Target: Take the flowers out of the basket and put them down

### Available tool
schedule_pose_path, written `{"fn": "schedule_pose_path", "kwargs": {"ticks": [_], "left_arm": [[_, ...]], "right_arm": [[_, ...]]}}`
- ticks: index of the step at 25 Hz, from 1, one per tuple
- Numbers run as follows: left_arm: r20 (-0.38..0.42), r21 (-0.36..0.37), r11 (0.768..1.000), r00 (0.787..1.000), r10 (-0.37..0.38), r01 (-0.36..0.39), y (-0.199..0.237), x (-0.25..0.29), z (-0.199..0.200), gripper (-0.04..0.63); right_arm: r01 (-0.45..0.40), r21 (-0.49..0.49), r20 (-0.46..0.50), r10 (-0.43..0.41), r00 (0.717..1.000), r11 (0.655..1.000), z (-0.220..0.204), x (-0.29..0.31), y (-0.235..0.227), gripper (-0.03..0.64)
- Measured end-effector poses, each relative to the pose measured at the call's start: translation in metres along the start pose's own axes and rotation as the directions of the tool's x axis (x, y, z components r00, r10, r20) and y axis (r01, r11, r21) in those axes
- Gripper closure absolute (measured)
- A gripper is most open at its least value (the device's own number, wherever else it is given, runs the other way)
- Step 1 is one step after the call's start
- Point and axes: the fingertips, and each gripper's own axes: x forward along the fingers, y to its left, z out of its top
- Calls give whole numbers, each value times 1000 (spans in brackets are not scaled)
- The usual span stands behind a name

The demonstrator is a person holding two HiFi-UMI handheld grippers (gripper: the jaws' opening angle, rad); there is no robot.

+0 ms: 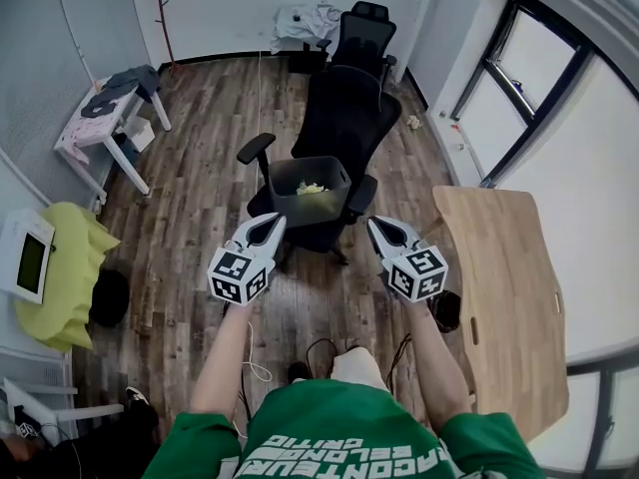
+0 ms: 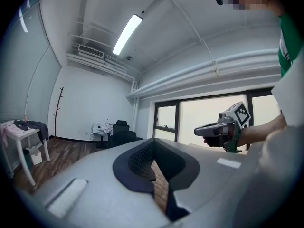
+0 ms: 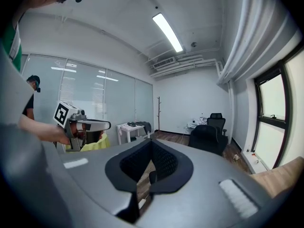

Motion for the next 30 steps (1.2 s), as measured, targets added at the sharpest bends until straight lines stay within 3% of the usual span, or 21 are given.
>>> {"fn": "schedule_pose_path", "kwargs": {"ticks": [9,24,30], "left_arm": [[-36,11,999,999,33,-32,45,61,-10,575],[-113,45,990,984,139,-135,123,233,-3,575],[-125,32,983,975,182,-179,145,270,-9,575]], "right_arm": [[-60,5,21,60,998,998,4,68,-56,611],[-97,58,37,94,995,994,23,197,-240,611],[-139,45,19,138,990,989,23,237,-272,611]]}}
